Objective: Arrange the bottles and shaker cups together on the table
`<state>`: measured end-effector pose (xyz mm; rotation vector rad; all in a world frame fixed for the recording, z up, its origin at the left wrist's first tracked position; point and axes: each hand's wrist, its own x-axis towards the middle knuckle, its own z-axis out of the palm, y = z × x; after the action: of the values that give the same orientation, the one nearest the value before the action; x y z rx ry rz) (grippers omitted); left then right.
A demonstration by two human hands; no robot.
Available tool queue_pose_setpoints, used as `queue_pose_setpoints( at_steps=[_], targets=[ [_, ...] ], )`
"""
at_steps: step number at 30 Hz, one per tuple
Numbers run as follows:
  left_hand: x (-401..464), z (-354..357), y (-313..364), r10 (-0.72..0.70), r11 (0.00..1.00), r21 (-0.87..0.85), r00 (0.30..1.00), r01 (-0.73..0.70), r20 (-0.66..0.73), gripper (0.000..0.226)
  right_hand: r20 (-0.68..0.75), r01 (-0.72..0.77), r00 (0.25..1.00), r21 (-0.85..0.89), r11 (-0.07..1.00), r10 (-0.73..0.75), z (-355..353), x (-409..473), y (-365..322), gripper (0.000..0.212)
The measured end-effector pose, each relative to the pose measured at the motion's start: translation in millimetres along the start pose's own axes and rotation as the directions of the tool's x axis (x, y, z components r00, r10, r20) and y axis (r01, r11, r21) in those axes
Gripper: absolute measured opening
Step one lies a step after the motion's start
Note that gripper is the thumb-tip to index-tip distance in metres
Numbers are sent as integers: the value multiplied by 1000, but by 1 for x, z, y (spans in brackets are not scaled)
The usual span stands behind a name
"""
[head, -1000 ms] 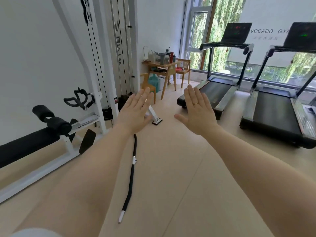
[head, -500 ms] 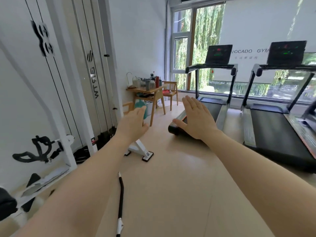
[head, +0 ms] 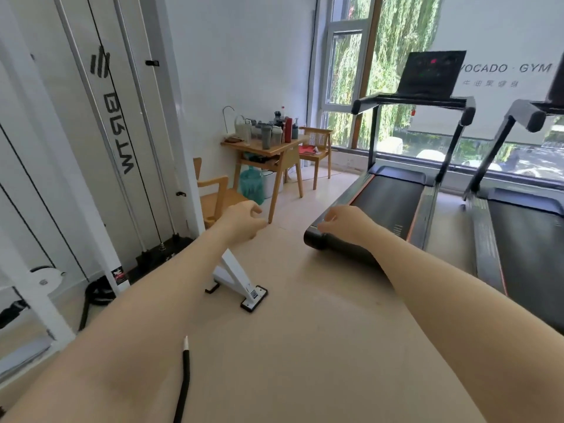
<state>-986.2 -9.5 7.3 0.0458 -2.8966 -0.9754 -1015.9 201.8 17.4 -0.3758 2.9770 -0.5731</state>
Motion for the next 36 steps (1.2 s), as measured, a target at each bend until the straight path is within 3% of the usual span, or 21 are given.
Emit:
queue_pose_setpoints(
  at_steps=[3,6,12,17,21,26,33,36],
  targets=[
    [77,14,-21,9,1000,-13,999,-10,-34,37,31,-11,999,89,996,9,10,88,10,41],
    [156,38,-59,8,997,77,995,0,-98,30,94,8,995,73,997,-15,33,174,21,41],
    [352,59,-115,-2,991,134,999,9,-53,34,155,-19,988,72,997,8,53,368,34,37],
    [528,32,-123,-16,997,80,998,22,-67,30,104,17,994,146,989,-33,22,535,25,35],
    [655,32,-109,-14,1000,11,996,15,-85,28,61,152,985,121,981,-160,2,644,36,34],
    [819,59,-105,46,988,151,999,-44,-13,33,26,149,988,71,986,-151,-11,810,89,35],
    [1041,64,-110,-67,983,169,998,67,-4,35,84,174,982,-21,984,-172,-67,1045,146,31],
    [1115,51,-110,-97,991,84,994,100,-43,34,44,217,975,47,975,-219,-94,1131,148,28]
  ],
)
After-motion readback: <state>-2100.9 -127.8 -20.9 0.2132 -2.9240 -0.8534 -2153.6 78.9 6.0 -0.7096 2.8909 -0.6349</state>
